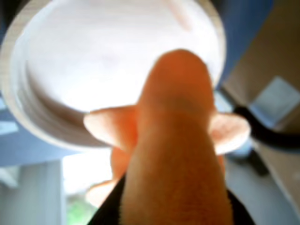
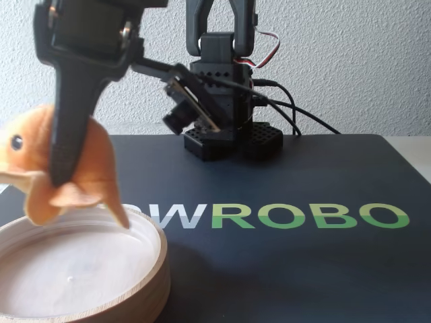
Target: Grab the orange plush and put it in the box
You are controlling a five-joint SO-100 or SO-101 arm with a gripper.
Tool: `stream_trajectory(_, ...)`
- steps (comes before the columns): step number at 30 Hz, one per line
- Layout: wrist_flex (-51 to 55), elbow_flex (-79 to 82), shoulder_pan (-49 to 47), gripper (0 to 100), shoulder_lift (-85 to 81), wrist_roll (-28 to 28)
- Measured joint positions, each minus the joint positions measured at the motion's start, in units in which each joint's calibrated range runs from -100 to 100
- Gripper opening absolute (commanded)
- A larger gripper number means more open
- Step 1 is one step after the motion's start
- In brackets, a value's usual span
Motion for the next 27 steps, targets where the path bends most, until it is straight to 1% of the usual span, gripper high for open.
stream_trajectory(1, 1.4, 0.0, -0.1, 35, 0.0, -0.8)
stream_trajectory(2, 2.9, 0.0, 0.2, 41, 0.0, -1.7)
stream_trajectory(4, 5.2, 0.0, -0.7, 48, 0.0, -3.2)
stream_trajectory(9, 5.7, 0.1, -1.4, 48, 0.0, -5.7)
stream_trajectory(11, 8.3, 0.2, -1.0, 48, 0.0, -7.4)
stream_trajectory(13, 12.9, 0.2, -3.4, 48, -0.3, -10.6)
stream_trajectory(14, 15.6, 0.4, -4.7, 45, -1.1, -12.6)
stream_trajectory(15, 18.3, 0.7, -5.7, 37, -3.2, -15.7)
stream_trajectory(18, 21.7, 4.0, -11.5, 4, -10.5, -22.0)
stream_trajectory(19, 21.7, 5.7, -12.4, 1, -12.6, -23.3)
stream_trajectory(21, 20.7, 9.7, -12.8, 1, -14.7, -24.5)
stream_trajectory(24, 19.1, 17.0, -13.0, 1, -20.0, -24.6)
stream_trajectory(27, 17.0, 27.7, -14.6, 1, -34.2, -24.5)
